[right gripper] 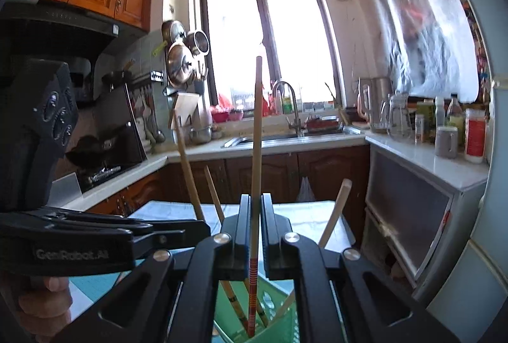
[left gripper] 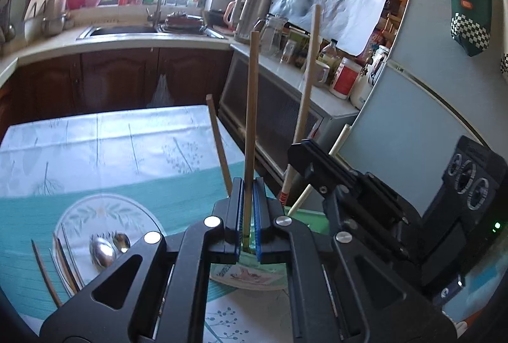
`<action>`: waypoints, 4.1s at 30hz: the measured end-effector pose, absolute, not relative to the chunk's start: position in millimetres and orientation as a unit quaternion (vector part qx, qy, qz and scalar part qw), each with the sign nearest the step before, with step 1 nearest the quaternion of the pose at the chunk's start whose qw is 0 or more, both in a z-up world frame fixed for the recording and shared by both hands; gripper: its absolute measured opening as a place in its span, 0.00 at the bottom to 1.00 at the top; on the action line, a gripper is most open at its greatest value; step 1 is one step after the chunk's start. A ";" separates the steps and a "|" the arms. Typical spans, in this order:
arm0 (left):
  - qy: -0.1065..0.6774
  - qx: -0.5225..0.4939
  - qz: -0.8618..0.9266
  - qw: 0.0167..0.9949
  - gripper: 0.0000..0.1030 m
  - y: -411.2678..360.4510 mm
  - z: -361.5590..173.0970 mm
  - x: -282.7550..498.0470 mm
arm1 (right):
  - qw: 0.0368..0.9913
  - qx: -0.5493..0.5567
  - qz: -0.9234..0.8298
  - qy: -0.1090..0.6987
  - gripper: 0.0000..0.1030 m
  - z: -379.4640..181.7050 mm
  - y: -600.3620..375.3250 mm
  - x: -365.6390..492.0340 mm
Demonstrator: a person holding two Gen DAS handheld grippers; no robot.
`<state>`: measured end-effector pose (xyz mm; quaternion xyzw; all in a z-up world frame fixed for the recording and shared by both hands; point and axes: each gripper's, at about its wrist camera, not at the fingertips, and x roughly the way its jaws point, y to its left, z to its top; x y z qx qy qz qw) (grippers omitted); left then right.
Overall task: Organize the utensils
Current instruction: 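Open both tools to release the chopsticks into the green holder, then move both tools back over the chopsticks on the placemat, then grasp a wooden chopstick with the left tool while the right tool grasps another wooden chopstick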
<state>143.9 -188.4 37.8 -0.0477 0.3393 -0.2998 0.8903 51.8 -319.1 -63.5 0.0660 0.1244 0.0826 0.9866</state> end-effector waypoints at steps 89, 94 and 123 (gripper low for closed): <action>0.542 -0.117 -0.053 0.830 0.21 136.3 -107.3 145.2 | 0.748 0.054 0.255 0.611 0.09 -190.3 -85.4 164.6; 0.557 -0.122 -0.064 0.819 0.18 132.9 -119.1 154.6 | 0.732 0.048 0.240 0.636 0.09 -202.8 -79.0 168.9; 0.604 -0.121 -0.080 0.784 0.10 92.9 -134.0 192.4 | 0.730 0.006 0.201 0.653 0.07 -207.0 -70.4 181.8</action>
